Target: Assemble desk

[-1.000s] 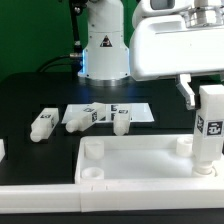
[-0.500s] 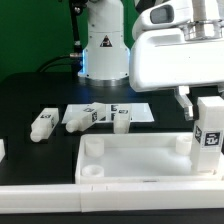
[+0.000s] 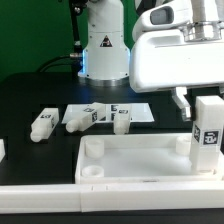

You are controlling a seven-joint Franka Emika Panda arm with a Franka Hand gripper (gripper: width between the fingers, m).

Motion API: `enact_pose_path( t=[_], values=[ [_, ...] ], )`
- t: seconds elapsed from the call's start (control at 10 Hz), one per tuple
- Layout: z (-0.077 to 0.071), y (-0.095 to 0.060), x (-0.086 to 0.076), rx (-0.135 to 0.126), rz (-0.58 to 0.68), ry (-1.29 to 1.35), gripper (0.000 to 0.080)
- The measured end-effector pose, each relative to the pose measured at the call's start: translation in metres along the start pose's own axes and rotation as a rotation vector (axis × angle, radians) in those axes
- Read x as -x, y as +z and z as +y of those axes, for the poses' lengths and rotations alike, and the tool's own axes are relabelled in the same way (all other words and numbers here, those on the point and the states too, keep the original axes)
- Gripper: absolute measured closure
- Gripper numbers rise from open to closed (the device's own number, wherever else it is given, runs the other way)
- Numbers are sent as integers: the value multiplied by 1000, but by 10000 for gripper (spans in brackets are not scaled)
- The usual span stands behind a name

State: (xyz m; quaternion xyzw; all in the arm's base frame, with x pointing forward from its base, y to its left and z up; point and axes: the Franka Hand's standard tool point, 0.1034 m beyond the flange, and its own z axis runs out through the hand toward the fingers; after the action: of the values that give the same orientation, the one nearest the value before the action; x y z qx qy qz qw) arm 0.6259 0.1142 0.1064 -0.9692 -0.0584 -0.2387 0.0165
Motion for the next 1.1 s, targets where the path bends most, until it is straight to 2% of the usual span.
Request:
enact_pose_path(
  t=[0.1, 0.2, 0.4, 0.5, 0.6, 0.7, 0.9, 1.0, 1.1],
  values=[
    [1, 0, -1, 1, -3, 1, 271],
    [5, -1, -3, 3, -85, 26, 188],
    [4, -1, -8, 0, -213, 54, 156],
    [3, -1, 1, -3, -303, 80, 151],
    [3, -1, 4, -7, -383, 97, 151],
    [3, -2, 1, -18, -435, 124, 150],
    [3, -1, 0, -13, -435, 142, 153],
    [2, -1, 1, -5, -436, 189, 268],
    [2, -1, 1, 14, -437, 277, 403]
  ],
)
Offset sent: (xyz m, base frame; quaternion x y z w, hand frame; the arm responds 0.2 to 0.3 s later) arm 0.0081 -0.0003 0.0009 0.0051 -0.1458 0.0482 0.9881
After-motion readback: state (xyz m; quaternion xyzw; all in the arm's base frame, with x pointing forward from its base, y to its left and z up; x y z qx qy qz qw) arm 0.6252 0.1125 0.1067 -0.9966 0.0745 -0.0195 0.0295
